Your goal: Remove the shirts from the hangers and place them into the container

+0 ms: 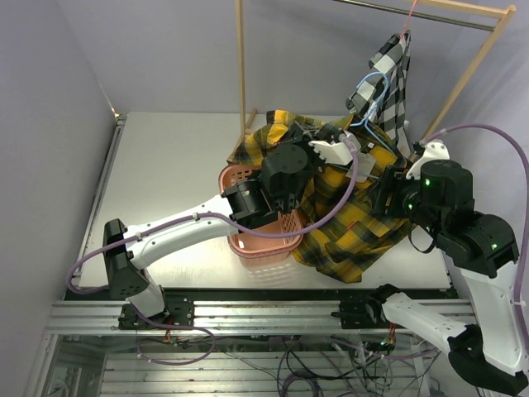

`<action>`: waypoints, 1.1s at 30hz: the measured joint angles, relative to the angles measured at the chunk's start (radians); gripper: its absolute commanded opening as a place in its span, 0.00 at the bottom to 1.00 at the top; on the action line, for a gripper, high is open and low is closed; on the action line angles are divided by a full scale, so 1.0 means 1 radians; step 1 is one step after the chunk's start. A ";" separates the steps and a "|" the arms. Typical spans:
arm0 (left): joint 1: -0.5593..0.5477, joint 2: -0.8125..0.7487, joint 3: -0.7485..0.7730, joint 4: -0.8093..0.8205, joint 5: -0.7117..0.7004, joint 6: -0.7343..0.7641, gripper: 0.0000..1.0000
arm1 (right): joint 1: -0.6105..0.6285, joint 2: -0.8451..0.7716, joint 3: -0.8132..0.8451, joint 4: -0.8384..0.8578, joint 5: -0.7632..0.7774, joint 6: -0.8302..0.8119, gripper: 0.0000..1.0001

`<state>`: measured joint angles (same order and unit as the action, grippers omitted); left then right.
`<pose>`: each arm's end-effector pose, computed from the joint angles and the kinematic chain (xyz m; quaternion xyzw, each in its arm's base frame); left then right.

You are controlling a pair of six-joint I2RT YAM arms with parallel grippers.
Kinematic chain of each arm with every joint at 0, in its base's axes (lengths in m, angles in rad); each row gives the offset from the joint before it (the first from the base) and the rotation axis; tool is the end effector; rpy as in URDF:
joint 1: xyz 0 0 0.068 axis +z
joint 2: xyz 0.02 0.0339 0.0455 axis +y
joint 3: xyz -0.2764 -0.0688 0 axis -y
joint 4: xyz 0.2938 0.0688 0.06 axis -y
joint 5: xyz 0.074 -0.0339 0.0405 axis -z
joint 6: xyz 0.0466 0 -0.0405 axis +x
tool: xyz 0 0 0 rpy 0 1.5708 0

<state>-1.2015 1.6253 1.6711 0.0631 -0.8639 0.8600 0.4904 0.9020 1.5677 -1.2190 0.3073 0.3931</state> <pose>0.1881 -0.3877 0.4742 0.3597 0.5791 0.1605 0.7138 0.1331 0.0551 0.4968 0.0325 0.8657 0.0850 0.4923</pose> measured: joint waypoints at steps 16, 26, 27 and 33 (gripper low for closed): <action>-0.032 0.011 0.000 0.027 -0.017 0.008 0.07 | 0.000 -0.029 -0.178 0.179 0.026 0.046 0.20; -0.040 0.012 -0.011 0.097 -0.034 0.050 0.07 | 0.000 -0.018 -0.101 0.085 0.164 0.066 0.00; -0.040 0.013 -0.011 0.105 -0.036 0.052 0.07 | 0.000 -0.019 -0.071 0.062 0.186 0.066 0.00; -0.040 0.015 -0.014 0.141 -0.046 0.057 0.07 | 0.000 -0.029 0.128 -0.076 0.329 0.065 0.00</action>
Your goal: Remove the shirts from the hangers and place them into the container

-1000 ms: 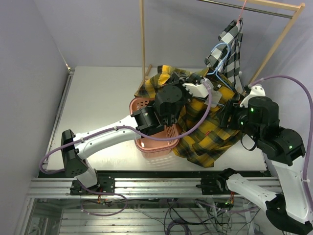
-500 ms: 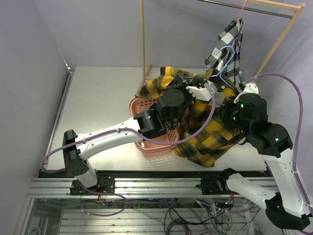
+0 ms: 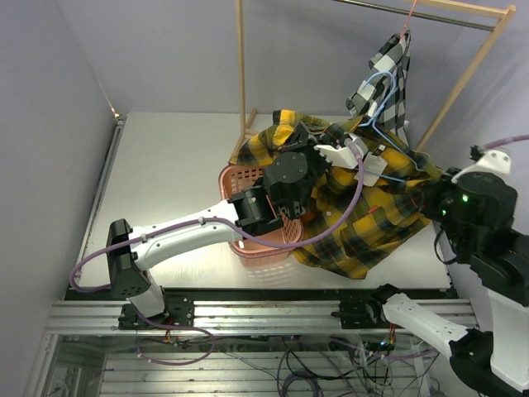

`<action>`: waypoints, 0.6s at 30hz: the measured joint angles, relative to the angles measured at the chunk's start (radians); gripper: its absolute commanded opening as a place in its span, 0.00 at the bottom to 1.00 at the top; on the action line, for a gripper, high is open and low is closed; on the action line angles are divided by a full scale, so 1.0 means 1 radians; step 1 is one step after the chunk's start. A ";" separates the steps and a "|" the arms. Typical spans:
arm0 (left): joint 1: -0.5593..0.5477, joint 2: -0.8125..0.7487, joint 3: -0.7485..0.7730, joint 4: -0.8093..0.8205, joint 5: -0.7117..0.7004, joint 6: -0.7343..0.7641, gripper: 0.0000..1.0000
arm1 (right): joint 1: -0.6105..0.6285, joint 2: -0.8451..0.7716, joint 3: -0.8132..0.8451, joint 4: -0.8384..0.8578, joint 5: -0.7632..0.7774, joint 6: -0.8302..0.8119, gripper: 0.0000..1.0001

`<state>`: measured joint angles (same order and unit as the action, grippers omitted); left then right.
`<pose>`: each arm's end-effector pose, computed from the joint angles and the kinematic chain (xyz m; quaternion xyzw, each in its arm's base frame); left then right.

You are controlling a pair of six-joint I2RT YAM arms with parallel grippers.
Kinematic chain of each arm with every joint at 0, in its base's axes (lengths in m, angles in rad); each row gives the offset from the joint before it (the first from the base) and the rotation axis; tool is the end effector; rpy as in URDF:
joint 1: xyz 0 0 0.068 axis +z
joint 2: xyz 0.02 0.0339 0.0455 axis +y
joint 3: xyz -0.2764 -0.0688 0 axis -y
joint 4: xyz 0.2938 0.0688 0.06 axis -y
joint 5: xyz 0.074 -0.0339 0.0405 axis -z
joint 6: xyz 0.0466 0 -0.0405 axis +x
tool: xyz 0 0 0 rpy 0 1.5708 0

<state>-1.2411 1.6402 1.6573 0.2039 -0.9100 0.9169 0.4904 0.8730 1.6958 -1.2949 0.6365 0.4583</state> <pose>0.1747 -0.3968 0.4767 0.3327 0.5675 0.1578 0.7365 0.0991 0.0215 0.5308 0.1504 0.8126 -0.0109 0.5631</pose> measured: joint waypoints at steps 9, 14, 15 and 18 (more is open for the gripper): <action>-0.004 0.000 -0.083 0.142 -0.011 0.110 0.07 | 0.000 -0.031 0.012 -0.064 0.103 0.012 0.00; 0.061 -0.010 -0.103 0.158 -0.006 0.132 0.07 | 0.003 0.002 0.065 -0.062 0.115 0.011 0.00; 0.073 -0.015 -0.103 0.150 -0.003 0.124 0.07 | 0.004 0.008 0.076 -0.056 0.111 0.010 0.00; 0.103 -0.035 -0.093 0.099 0.016 0.081 0.07 | 0.007 0.026 0.098 -0.042 0.094 0.005 0.00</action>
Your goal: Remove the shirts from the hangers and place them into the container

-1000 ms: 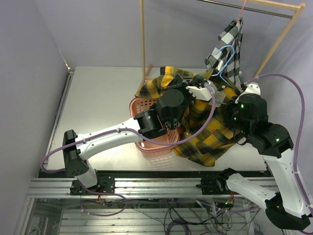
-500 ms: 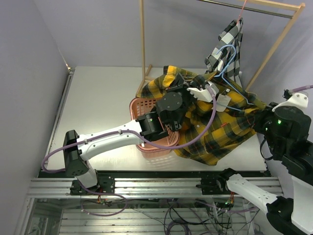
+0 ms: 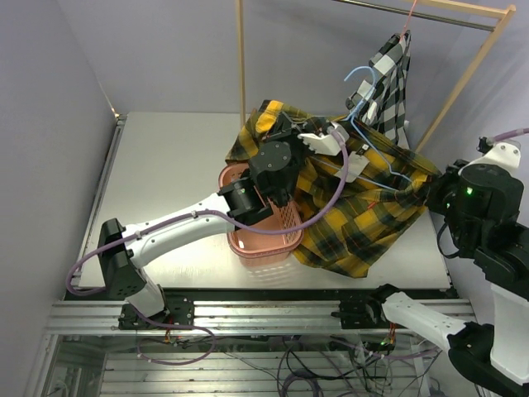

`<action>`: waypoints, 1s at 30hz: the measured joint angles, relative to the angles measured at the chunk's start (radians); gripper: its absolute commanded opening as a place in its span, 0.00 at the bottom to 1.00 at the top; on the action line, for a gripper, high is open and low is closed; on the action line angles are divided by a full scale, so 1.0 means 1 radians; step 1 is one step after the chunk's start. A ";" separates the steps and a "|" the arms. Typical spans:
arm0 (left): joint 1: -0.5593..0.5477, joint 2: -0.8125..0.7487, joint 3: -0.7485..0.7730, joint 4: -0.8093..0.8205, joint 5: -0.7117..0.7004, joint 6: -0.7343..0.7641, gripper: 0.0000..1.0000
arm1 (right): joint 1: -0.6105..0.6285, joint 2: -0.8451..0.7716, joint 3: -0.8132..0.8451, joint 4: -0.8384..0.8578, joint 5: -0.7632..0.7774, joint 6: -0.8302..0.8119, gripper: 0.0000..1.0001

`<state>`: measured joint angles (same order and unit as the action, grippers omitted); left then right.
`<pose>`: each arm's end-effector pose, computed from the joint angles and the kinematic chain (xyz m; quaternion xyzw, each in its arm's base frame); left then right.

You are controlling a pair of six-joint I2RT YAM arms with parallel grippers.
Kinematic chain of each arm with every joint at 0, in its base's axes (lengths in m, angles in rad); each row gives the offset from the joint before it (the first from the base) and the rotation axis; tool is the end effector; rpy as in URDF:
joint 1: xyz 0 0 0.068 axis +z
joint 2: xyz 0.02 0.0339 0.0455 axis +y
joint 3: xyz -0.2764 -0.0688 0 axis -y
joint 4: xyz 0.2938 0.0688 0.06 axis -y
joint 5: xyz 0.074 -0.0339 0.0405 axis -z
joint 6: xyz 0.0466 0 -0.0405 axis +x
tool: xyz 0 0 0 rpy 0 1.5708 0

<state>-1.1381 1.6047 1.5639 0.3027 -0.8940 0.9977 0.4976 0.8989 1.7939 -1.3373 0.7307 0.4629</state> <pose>0.2112 -0.3706 0.4644 0.3157 0.5650 0.2123 0.7321 0.0879 0.0124 0.5501 0.1773 0.7924 -0.0370 0.5825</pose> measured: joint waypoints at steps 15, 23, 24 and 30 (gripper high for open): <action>0.182 -0.096 0.076 -0.274 0.107 -0.230 0.07 | 0.006 0.091 0.141 0.088 -0.140 -0.106 0.00; 0.274 -0.189 0.019 -0.270 0.064 -0.278 0.07 | 0.045 0.026 0.156 0.053 0.058 -0.144 0.03; 0.278 -0.194 0.019 -0.269 0.063 -0.285 0.07 | 0.047 0.019 0.145 0.053 0.068 -0.145 0.10; 0.278 -0.187 0.020 -0.282 0.120 -0.338 0.07 | 0.050 -0.031 -0.001 0.119 -0.016 -0.176 0.43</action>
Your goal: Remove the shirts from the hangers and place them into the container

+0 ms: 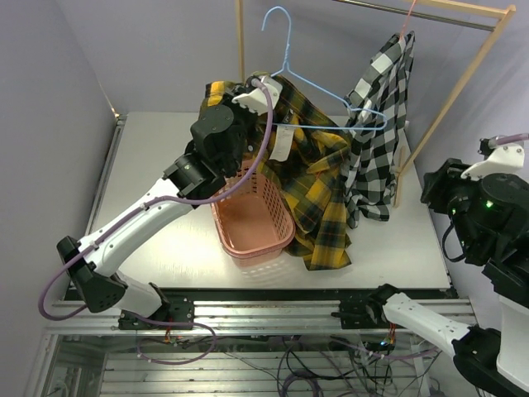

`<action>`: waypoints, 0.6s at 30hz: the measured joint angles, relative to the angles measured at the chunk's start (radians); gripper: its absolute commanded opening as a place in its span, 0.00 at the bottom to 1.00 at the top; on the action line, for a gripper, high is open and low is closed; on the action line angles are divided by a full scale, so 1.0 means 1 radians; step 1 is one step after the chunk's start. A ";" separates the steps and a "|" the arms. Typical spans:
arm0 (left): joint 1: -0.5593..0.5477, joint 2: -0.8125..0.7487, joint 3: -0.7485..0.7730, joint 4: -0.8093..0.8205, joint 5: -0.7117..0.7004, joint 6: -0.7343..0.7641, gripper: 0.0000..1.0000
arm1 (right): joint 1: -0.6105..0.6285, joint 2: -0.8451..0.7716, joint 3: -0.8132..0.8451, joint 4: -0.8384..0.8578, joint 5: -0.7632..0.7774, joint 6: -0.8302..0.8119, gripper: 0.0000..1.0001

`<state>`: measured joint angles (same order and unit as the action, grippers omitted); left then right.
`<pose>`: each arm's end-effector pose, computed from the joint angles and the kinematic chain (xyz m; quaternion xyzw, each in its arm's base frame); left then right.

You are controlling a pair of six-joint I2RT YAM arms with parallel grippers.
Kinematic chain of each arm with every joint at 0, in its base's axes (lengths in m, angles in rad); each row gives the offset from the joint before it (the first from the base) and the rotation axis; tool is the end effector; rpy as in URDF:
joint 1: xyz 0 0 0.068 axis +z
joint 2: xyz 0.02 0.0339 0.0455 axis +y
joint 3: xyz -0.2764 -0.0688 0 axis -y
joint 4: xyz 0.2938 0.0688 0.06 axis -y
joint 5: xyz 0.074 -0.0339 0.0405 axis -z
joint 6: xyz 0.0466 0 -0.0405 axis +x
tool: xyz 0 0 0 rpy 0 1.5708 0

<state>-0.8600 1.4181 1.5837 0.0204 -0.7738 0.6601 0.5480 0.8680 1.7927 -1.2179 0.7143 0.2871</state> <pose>0.2617 -0.2541 0.5141 0.1968 0.6286 0.1685 0.7333 0.0798 0.0130 0.5635 0.1088 0.7729 -0.0300 0.6244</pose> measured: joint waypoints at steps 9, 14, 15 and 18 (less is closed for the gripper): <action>0.000 0.093 0.010 0.017 0.258 -0.074 0.07 | 0.002 -0.081 0.017 0.099 -0.306 -0.062 0.47; 0.000 0.098 -0.064 0.108 0.431 -0.079 0.07 | 0.002 -0.059 0.088 0.096 -0.455 -0.072 0.49; 0.000 0.098 -0.076 0.125 0.466 -0.084 0.07 | 0.002 -0.052 0.095 0.094 -0.480 -0.075 0.50; 0.000 0.101 -0.090 0.167 0.556 -0.100 0.07 | 0.002 -0.035 0.097 0.084 -0.539 -0.083 0.50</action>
<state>-0.8600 1.5196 1.4933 0.1871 -0.2180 0.5598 0.5499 0.8333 1.8900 -1.1343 0.1757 0.2039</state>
